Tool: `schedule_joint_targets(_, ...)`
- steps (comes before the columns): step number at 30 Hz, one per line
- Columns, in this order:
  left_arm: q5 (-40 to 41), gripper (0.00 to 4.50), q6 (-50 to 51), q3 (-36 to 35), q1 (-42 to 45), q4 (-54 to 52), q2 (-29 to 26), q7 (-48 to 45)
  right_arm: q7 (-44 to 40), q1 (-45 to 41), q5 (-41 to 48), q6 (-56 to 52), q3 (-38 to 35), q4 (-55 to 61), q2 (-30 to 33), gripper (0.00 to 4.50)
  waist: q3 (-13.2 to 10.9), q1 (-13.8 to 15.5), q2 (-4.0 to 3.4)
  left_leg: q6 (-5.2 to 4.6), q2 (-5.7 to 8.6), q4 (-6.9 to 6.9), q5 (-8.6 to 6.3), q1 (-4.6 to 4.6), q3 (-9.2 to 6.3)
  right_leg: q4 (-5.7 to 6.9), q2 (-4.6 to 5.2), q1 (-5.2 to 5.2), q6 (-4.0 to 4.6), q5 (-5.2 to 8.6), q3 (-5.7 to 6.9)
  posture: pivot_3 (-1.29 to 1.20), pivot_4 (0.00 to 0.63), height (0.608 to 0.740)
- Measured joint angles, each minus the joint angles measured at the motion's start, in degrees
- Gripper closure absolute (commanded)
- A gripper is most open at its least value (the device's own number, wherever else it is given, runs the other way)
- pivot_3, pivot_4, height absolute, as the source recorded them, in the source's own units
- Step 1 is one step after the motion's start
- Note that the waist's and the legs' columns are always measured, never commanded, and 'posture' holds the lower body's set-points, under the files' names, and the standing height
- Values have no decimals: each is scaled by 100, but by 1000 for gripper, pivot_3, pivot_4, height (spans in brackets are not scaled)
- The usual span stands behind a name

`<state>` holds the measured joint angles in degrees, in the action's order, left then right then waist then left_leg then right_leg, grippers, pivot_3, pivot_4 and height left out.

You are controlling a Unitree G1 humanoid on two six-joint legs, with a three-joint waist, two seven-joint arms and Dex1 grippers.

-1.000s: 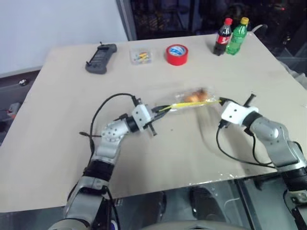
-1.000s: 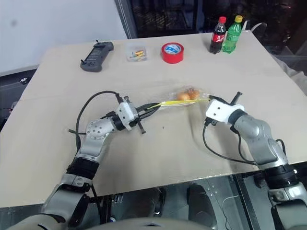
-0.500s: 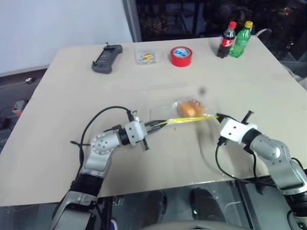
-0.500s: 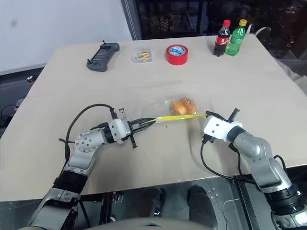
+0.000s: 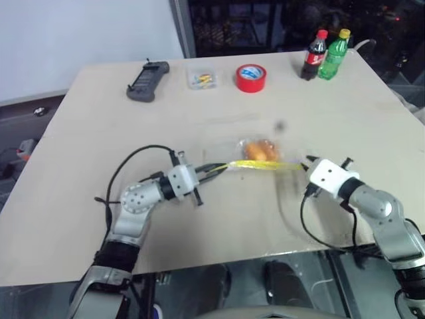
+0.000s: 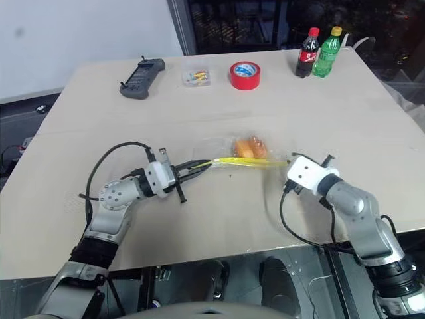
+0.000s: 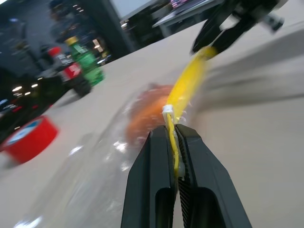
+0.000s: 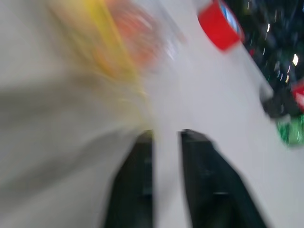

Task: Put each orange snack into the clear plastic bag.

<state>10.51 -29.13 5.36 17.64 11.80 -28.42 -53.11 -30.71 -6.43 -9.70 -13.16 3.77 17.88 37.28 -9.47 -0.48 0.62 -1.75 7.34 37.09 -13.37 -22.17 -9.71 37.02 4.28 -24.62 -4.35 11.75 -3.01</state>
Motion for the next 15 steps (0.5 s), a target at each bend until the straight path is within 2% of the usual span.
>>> schedule_joint_targets(1, -22, 4500, -23, -38, 0, 0, -1, 45, -188, 118, 238, -180, -137, 184, 41, 2043, 0, 7, 0, 0, 0, -2, 0, 0, -3, -3, 0, 0, 0, 0, 2, 0, 150, 740)
schedule_joint_targets(5, -173, 4500, -275, -40, 8, 12, -24, 103, -1053, 441, 1199, -772, -524, 940, 482, 2043, -1, 26, -1, -6, 0, -2, -4, -6, -4, -15, 4, 2, 0, 0, 5, 0, 150, 740)
schedule_joint_targets(8, -316, 4500, -636, -39, 25, 21, -70, 116, -1611, 139, 2006, -1225, -684, 1630, 732, 2043, -1, -21, 0, -6, -9, -2, -5, -1, 0, -18, 21, 7, -3, 1, 5, 0, 150, 740)
schedule_joint_targets(10, -387, 4500, -846, -10, 93, 33, -69, 117, -1652, -651, 2124, -1416, -300, 1745, 595, 2043, -2, -41, 0, -6, -15, -2, -5, 3, 5, -18, 19, 9, -9, 4, 7, 0, 150, 740)
schedule_joint_targets(12, -416, 4500, -923, -9, 121, 44, -72, 117, -1637, -1025, 2152, -1539, -32, 1731, 392, 2043, -2, -27, 1, -5, -21, -2, -5, 8, -1, -19, 18, 17, -12, 6, 20, 0, 150, 740)
schedule_joint_targets(15, -438, 4500, -1027, 9, 162, 117, -77, 118, -1636, -2031, 2036, -1782, 973, 1347, -232, 2043, -2, -27, 0, -5, -19, -1, -4, 4, -5, -21, 17, 15, -1, 0, 25, 0, 150, 740)
